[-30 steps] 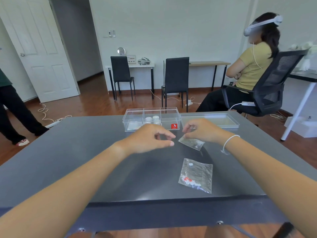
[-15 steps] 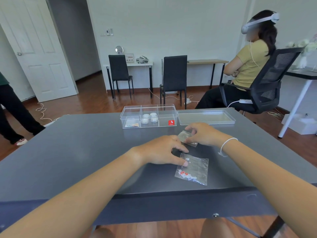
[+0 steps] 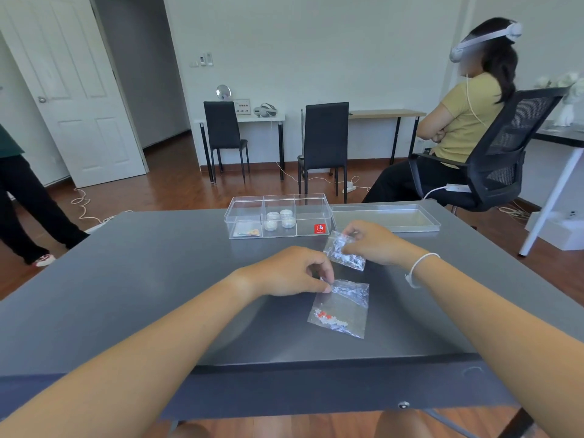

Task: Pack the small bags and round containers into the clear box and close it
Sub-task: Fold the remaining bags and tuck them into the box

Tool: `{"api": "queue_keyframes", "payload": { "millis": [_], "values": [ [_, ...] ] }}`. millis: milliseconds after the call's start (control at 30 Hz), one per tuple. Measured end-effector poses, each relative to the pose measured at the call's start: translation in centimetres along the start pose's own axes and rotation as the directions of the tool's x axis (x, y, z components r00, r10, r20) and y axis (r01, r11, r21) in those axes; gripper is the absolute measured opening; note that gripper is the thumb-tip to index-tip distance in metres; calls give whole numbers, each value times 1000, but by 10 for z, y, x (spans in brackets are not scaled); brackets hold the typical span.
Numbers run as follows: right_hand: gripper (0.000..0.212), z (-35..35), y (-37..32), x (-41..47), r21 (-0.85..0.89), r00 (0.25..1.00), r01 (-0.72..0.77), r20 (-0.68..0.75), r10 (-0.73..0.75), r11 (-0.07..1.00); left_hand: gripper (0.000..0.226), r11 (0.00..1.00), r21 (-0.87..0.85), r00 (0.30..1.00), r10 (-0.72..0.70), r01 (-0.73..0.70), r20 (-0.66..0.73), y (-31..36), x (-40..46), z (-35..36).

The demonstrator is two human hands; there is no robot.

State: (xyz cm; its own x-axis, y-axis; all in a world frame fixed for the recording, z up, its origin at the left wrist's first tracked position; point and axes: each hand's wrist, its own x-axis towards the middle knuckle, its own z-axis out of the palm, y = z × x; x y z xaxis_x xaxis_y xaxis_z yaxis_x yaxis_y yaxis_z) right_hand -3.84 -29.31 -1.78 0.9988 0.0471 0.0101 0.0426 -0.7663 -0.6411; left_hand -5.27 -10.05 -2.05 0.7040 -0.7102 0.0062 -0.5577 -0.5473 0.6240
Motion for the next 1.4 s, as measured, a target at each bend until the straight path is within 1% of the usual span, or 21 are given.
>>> {"api": "queue_keyframes", "payload": {
  "millis": [67, 100, 233, 367, 433, 533, 667, 733, 867, 1000, 1067, 1133, 1233, 1400],
  "values": [
    [13, -1, -4, 2, 47, 1000, 14, -24, -13, 999, 7, 999, -47, 1000, -19, 18, -23, -4, 0, -7],
    [9, -2, -7, 3, 78, 999, 14, -37, -11, 997, 8, 997, -74, 999, -27, 24, -38, -6, 0, -12],
    [8, -9, -17, 9, 188, 996, 16, -92, 2, 982, 12, 992, -125, 990, -45, 28, -135, -12, 2, -37],
    [12, -20, -25, 18, 319, 981, 50, -192, 13, 947, 15, 983, -178, 970, -79, 37, -231, -16, 9, -71],
    [14, -25, -29, 23, 339, 968, 70, -249, 17, 938, 16, 983, -184, 951, -74, 18, -300, -15, 14, -87],
    [15, -30, -29, 33, 382, 955, 73, -293, 46, 921, 13, 983, -185, 919, -87, 15, -385, -13, 25, -109],
    [16, -33, -25, 46, 416, 937, 81, -341, 73, 906, 8, 980, -192, 834, -150, 55, -530, -18, 48, -127],
    [14, -34, -23, 53, 441, 926, 73, -363, 103, 895, 8, 977, -201, 807, -169, 64, -565, -22, 61, -130],
    [20, -37, -19, 66, 504, 910, 55, -381, 164, 862, 10, 967, -241, 781, -210, 78, -588, -33, 87, -125],
    [21, -38, -13, 76, 555, 901, 50, -383, 202, 830, 15, 957, -256, 789, -263, 138, -556, -45, 110, -116],
    [17, -38, -10, 80, 561, 901, 47, -381, 208, 826, 16, 955, -242, 795, -281, 174, -538, -52, 119, -110],
    [14, -38, -7, 83, 568, 897, 56, -390, 209, 821, 13, 961, -193, 805, -272, 198, -527, -56, 127, -106],
    [14, -37, -4, 87, 561, 897, 77, -400, 188, 824, 14, 972, -72, 837, -230, 224, -496, -60, 133, -102],
    [14, -33, 0, 92, 572, 902, 98, -397, 170, 815, 17, 949, 136, 864, -193, 285, -465, -57, 135, -99]
  ]
}}
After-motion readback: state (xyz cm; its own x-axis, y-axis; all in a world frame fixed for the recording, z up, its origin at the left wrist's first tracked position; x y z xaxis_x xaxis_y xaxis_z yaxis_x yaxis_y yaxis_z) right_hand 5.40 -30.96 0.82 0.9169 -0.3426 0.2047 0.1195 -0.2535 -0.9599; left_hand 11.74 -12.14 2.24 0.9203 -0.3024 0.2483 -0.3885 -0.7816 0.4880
